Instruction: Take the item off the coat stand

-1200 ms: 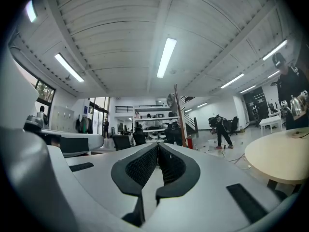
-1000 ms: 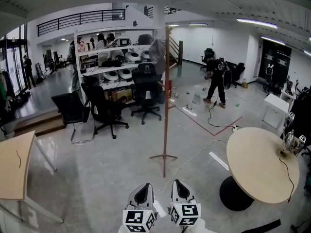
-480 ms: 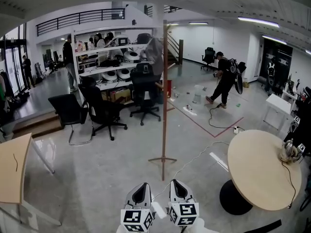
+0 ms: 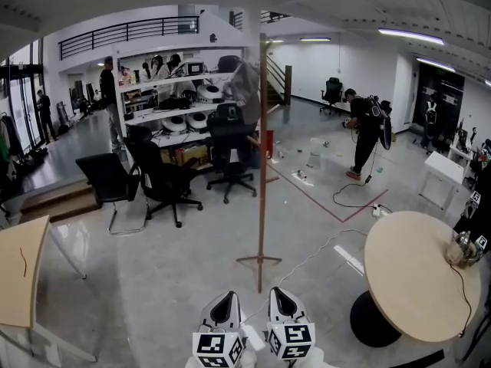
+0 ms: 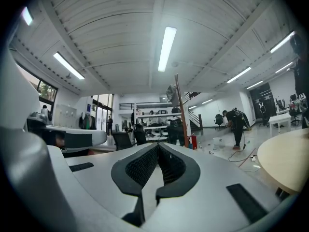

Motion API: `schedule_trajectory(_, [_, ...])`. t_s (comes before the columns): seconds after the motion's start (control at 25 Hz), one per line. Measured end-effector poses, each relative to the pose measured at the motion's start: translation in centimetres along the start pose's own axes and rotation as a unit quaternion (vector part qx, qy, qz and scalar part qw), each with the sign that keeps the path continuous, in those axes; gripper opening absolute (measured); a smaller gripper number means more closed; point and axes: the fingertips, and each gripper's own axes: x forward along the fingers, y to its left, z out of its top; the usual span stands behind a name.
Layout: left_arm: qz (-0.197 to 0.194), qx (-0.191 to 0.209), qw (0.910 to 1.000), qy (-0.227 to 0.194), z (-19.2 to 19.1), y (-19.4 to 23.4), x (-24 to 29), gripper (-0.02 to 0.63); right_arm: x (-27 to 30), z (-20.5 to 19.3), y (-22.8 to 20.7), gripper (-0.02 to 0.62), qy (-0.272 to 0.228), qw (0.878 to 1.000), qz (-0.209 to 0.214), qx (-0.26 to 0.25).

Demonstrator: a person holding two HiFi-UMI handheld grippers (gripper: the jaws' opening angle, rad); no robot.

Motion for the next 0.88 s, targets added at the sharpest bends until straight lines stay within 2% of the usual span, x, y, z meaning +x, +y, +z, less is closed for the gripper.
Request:
schedule_trajectory(0.44, [-0.003, -0.003, 1.0, 0.001, -0.5, 1.2, 4.3, -0.012, 4.3, -0.4, -1.8, 0.009, 0.002, 1.0, -0.003, 0.004])
schedule_trajectory(0.88, [-0.007, 0.003, 1.0, -0.002, 0.5, 3.9, 10.9, -0.012, 11.2, 0.2, -3.8, 0.009, -0.001, 1.0, -0.005, 0.007])
